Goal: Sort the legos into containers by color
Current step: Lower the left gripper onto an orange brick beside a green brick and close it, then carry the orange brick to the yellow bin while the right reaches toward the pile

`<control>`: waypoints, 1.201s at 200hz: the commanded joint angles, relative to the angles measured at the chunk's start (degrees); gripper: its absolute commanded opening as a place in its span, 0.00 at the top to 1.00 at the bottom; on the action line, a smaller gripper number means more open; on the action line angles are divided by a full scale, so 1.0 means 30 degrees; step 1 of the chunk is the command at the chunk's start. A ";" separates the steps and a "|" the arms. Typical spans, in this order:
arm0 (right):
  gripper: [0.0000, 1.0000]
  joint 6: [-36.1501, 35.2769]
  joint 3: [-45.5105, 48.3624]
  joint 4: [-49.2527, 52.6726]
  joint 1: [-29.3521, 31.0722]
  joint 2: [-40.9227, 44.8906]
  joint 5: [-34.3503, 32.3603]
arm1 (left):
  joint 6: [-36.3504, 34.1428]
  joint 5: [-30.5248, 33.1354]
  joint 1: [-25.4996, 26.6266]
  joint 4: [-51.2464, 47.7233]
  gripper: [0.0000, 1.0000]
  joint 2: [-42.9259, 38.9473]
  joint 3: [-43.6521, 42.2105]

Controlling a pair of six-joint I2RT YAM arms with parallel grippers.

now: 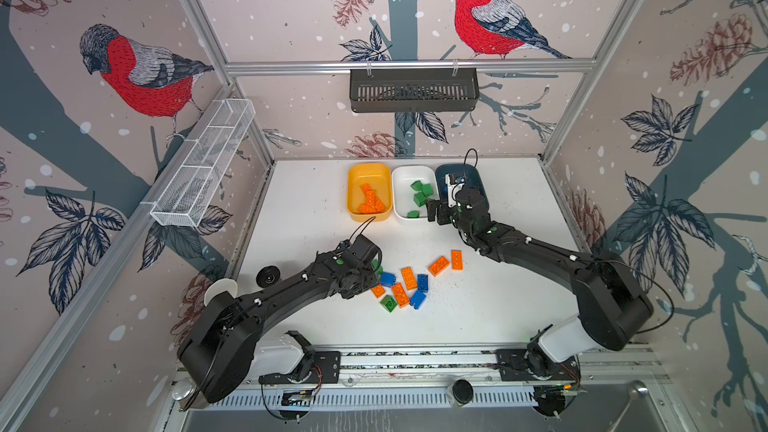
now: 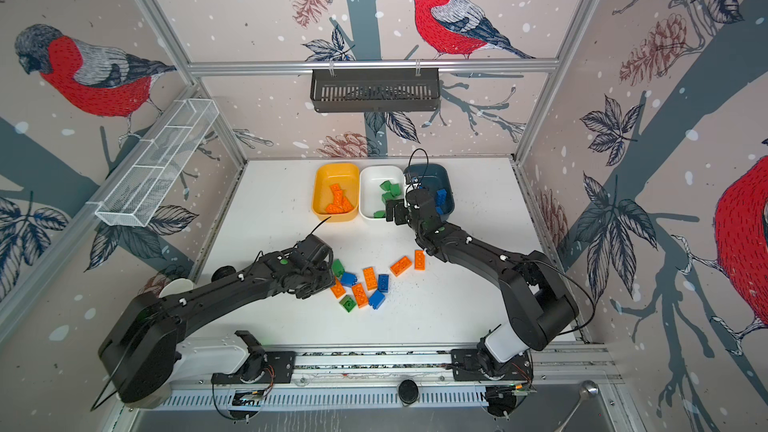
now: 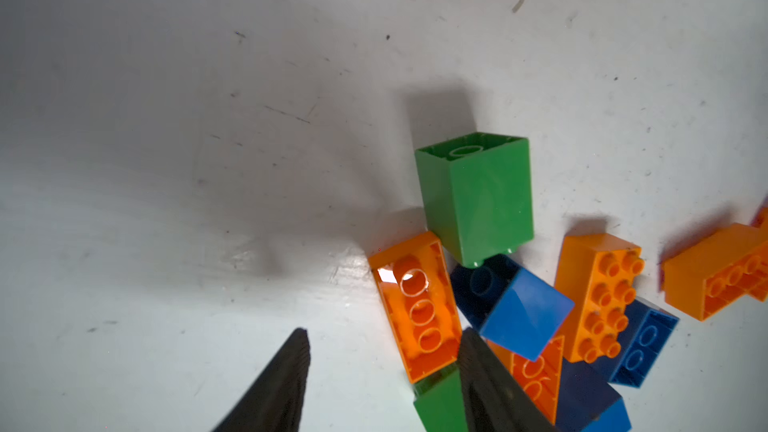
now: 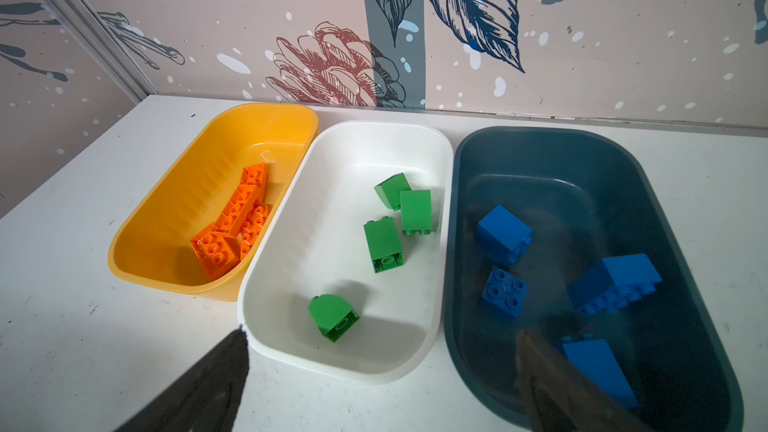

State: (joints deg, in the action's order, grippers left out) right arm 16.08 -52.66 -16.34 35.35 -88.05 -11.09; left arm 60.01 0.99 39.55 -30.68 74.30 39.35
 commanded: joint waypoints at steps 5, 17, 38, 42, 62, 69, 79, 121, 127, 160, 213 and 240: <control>0.00 -0.0056 -0.0170 -0.0024 0.0110 0.0037 -0.0212 | -0.0446 -0.0410 0.0000 0.0162 0.41 0.0964 0.0441; 0.00 -0.0085 -0.0086 0.0016 0.0138 0.0108 -0.0283 | -0.0683 -0.0571 0.0000 0.0385 0.40 0.1264 0.0578; 0.01 -0.0115 0.0062 0.0129 0.0143 0.0279 -0.0437 | -0.0927 -0.0809 0.0000 0.0743 0.40 0.1681 0.0626; 0.01 -0.0129 0.0106 0.0117 0.0140 0.0302 -0.0463 | -0.0980 -0.0839 -0.0014 0.0780 0.40 0.1768 0.0667; 0.00 -0.0133 0.0255 0.0136 0.0139 0.0448 -0.0518 | -0.1102 -0.0975 0.0000 0.0958 0.40 0.2281 0.0600; 0.01 -0.0142 0.0321 0.0126 0.0139 0.0481 -0.0550 | -0.1106 -0.0987 0.0000 0.0962 0.40 0.2456 0.0578; 0.01 -0.0189 0.0336 0.0125 0.0140 0.0524 -0.0580 | -0.1147 -0.1074 0.0000 0.1011 0.40 0.2690 0.0579; 0.01 -0.0211 0.0357 0.0131 0.0141 0.0522 -0.0598 | -0.1795 -0.0770 0.0408 0.0231 0.42 0.4090 0.1569; 0.01 -0.0204 0.0356 0.0136 0.0147 0.0522 -0.0613 | -0.1921 -0.0416 0.0654 -0.0251 0.43 0.4400 0.1856; 0.00 -0.0265 0.0328 0.0141 0.0139 0.0436 -0.0609 | -0.2161 0.0855 0.1267 -0.1735 0.50 0.5406 0.2548; 0.01 -0.0378 0.0154 0.0201 0.0146 0.0346 -0.0813 | -0.2332 0.1133 0.1289 -0.1153 0.60 0.5039 0.2289; 0.01 -0.0495 0.0174 0.0383 0.0147 0.0391 -0.0634 | -0.2328 0.2451 0.1179 -0.1737 0.64 0.4354 0.2772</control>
State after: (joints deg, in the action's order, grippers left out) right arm 14.98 -51.79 -15.07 35.70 -87.02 -12.45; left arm 53.71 4.47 43.35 -32.86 88.68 46.74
